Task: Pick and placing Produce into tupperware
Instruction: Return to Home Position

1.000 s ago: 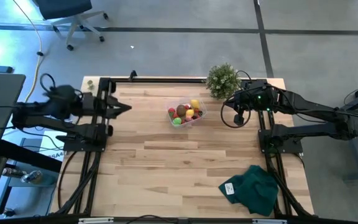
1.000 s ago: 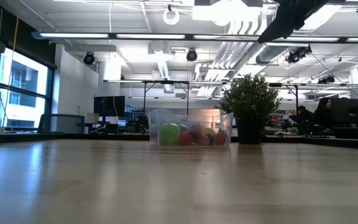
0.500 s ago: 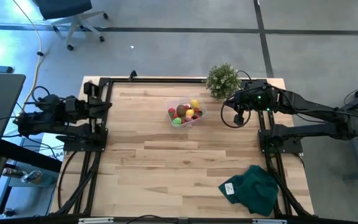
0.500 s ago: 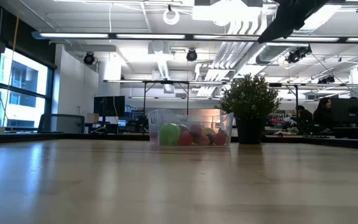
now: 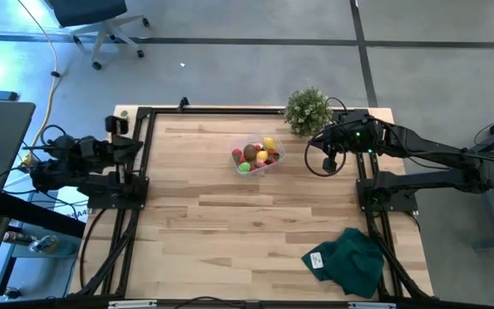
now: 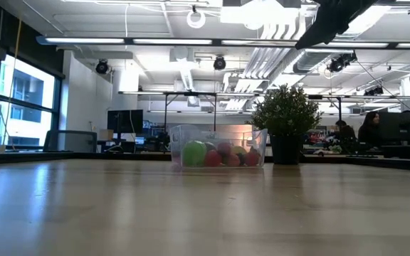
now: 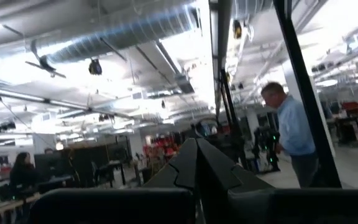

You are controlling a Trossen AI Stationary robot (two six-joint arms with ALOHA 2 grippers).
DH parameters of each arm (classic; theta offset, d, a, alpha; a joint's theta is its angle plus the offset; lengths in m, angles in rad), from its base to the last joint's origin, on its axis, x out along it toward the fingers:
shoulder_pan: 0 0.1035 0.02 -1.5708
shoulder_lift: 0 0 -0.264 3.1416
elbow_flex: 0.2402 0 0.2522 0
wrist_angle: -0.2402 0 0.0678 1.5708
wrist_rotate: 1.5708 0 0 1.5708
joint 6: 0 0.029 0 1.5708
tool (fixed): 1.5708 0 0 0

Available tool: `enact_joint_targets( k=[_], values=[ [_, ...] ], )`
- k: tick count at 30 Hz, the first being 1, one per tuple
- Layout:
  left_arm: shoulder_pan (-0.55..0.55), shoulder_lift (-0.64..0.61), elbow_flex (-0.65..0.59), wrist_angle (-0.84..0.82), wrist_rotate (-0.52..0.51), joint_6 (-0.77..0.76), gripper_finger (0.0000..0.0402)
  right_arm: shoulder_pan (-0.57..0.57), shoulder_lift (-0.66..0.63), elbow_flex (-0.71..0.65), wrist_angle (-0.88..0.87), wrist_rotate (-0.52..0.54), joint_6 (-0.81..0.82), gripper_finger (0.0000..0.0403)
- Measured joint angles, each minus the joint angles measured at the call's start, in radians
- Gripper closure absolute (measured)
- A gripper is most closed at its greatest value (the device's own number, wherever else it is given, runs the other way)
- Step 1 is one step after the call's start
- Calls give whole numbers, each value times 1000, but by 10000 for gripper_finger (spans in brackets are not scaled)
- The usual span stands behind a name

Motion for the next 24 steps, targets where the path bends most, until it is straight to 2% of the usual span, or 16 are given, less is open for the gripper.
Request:
enact_joint_targets(
  k=[7, 11, 20, 24],
  values=[
    [0, -36, -2, -97, 0, -26, 401, 0, 0, 0, 0, 0, 0, 402],
    [0, -35, -59, -67, 0, -43, 401, 0, 0, 0, 0, 0, 0, 402],
    [0, -36, -292, 214, 8, -96, 401, 0, 0, 0, 0, 0, 0, 402],
    [0, -36, -380, 269, 9, -145, 401, 0, 0, 0, 0, 0, 0, 402]
  ],
)
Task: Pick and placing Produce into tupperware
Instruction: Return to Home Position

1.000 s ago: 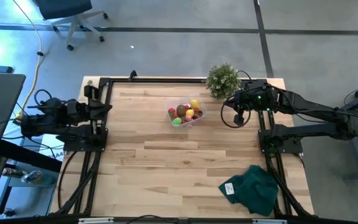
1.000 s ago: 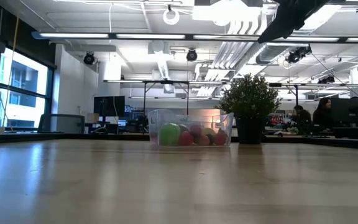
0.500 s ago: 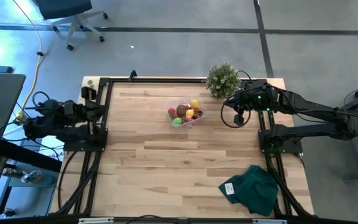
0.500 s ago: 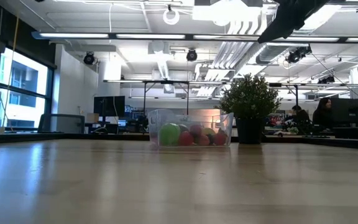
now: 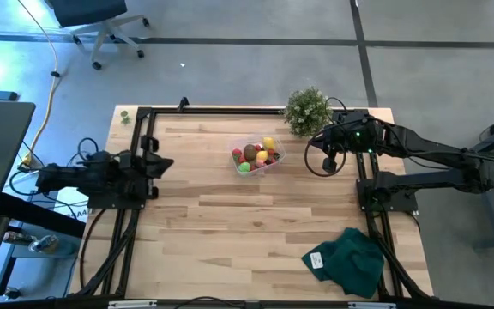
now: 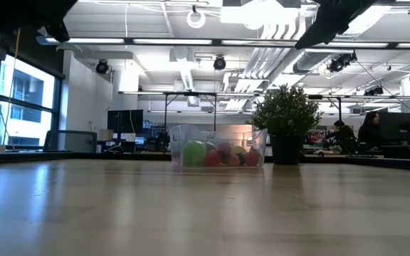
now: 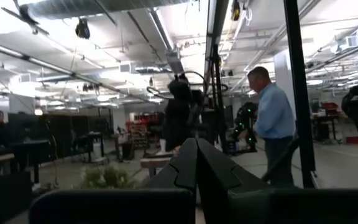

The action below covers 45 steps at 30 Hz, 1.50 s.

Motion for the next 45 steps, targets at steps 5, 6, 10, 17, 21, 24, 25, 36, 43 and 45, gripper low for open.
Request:
enact_joint_targets(
  k=[5, 6, 10, 17, 21, 24, 25, 36, 43, 45],
  values=[
    [0, 0, -47, -6, 9, -10, 402, 0, 0, 0, 0, 0, 0, 402],
    [0, 0, -54, -9, 14, -11, 402, 0, 0, 0, 0, 0, 0, 402],
    [0, 0, -70, -40, 56, -13, 402, 0, 0, 0, 0, 0, 0, 402],
    [0, 0, -71, -213, 64, -63, 401, 0, 0, 0, 0, 0, 0, 402],
    [0, 0, -71, -306, 62, -114, 401, 0, 0, 0, 0, 0, 0, 402],
    [0, 3, -72, -344, 58, -134, 400, 0, 0, 0, 0, 0, 0, 402],
    [0, 5, -72, -343, 62, -124, 400, 0, 0, 0, 0, 0, 0, 402],
    [0, 6, -72, -343, 72, 21, 399, 0, 0, 0, 0, 0, 0, 402],
    [0, 6, -72, -343, 72, 21, 399, 0, 0, 0, 31, -7, 52, 402],
    [0, 6, -72, -343, 72, 22, 399, 0, 7, 0, 136, -7, 95, 402]
  ],
)
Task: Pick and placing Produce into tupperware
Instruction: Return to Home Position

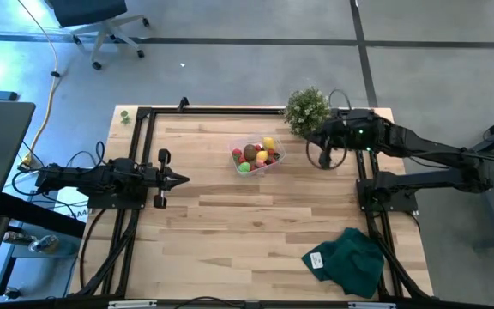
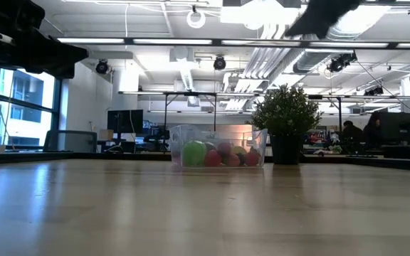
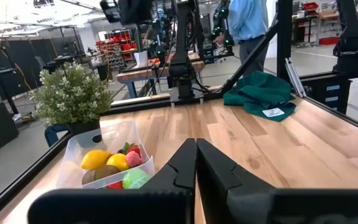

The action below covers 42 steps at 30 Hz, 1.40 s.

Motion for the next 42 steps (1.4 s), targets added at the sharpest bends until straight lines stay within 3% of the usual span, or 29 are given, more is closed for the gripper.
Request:
enact_joint_targets(
  k=[6, 9, 12, 15, 20, 23, 28, 42],
  values=[
    [0, 0, 0, 0, 0, 0, 400, -3, 39, 1, 544, -30, 107, 402],
    [0, 0, 0, 0, 0, 0, 401, -31, 35, 62, 704, -90, 109, 402],
    [0, 0, 0, 0, 0, 1, 401, -62, -3, 182, 641, -136, 107, 402],
    [0, 0, 0, 0, 0, 1, 401, -74, -43, 325, 461, -147, 107, 402],
    [0, 0, 0, 0, 0, 1, 401, -72, -109, 519, 110, -127, 107, 402],
    [0, 0, 0, 0, 0, 1, 401, -72, -173, 563, -29, -59, 110, 402],
    [0, 0, 1, 0, 0, 1, 401, -72, -336, 503, -72, 47, 135, 402],
    [0, 0, 1, 0, 0, 1, 401, -72, -716, 47, 98, 46, 291, 402]
  ],
)
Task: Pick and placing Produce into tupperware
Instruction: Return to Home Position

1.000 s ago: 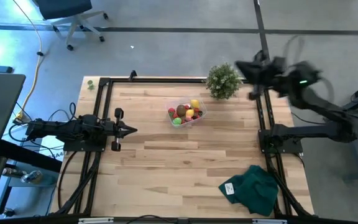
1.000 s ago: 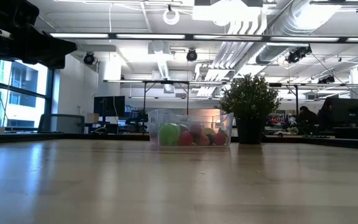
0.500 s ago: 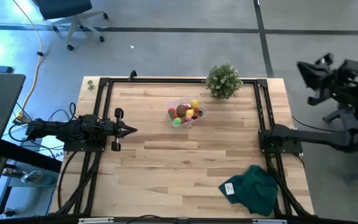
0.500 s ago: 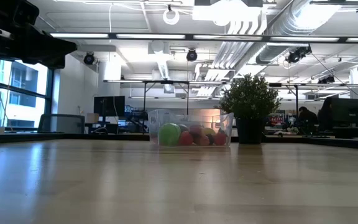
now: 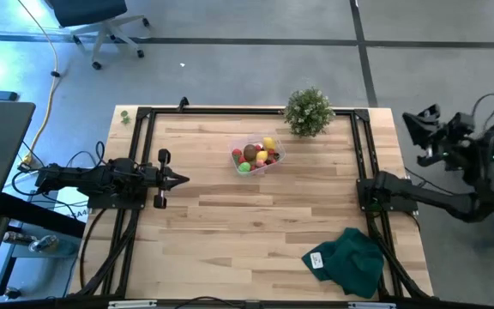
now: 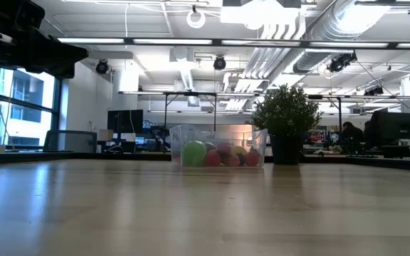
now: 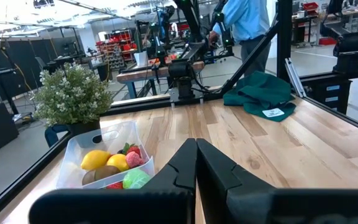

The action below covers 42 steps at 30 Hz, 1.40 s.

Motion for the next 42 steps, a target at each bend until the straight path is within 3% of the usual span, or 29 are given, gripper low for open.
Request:
enact_joint_targets(
  k=[6, 11, 22, 42],
  values=[
    [0, 0, 0, 0, 0, 0, 401, 0, -84, -189, 78, -20, 53, 402],
    [0, 0, 0, 0, 0, 0, 401, 0, -159, -361, 244, -63, 83, 402],
    [0, 0, 0, 0, 1, 0, 401, 1, -138, -618, 515, -104, 156, 402],
    [0, 0, 0, 0, 0, 0, 401, 0, -138, -878, 578, -111, 245, 402]
  ],
)
